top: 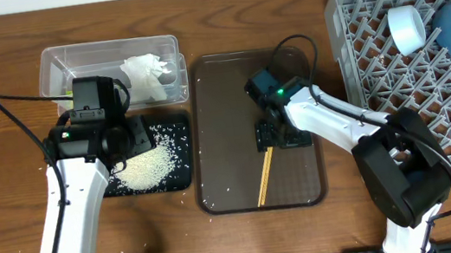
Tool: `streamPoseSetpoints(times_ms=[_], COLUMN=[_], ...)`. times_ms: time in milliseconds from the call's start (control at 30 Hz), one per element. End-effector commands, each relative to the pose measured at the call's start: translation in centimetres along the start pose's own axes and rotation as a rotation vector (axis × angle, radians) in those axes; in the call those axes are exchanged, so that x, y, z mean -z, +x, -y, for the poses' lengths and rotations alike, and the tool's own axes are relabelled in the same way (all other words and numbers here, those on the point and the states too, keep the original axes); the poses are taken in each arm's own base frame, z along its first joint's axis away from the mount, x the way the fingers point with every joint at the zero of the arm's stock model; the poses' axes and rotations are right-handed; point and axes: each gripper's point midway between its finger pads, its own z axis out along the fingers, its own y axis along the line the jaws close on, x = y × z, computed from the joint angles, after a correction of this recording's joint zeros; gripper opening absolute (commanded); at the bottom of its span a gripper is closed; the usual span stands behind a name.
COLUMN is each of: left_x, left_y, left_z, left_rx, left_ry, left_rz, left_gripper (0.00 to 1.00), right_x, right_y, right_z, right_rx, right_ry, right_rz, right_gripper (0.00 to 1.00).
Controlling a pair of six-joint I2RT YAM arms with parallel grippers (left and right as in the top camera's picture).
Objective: Sort waste into correct bins and load items into the dishwasher rack
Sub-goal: 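Reach the right gripper to the wooden chopsticks and grasp one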
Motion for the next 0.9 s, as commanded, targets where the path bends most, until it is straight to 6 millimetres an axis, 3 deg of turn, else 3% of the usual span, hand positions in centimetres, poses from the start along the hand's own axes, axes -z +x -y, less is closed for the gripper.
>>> streamPoseSetpoints(times_ms=[0,167,300,867], left_x=[0.4,0.4,0.4,0.4], left_y=[-0.3,-0.3,-0.3,-0.3], left_z=[-0.2,-0.2,-0.2,-0.2], left_rx=[-0.004,-0.003,-0.003,-0.003], left_ry=[-0.008,-0.008,-0.008,-0.009], left_rz=[0.018,0.018,0.017,0.017], left_gripper=[0.59,0.59,0.59,0.60], right_x=[0.1,2.9,4.3,1.7], right_y=[0.1,-1.3,-2.0,0.3], right_z=[-0.5,-1.3,-0.7,1.4], right_rx=[-0.006,-0.006,-0.019,-0.094], right_ry=[-0.019,-0.067,-0.064,0.001], right_rz=[0.000,0.085,0.130,0.063], right_gripper=[0.75,0.76,0.75,0.75])
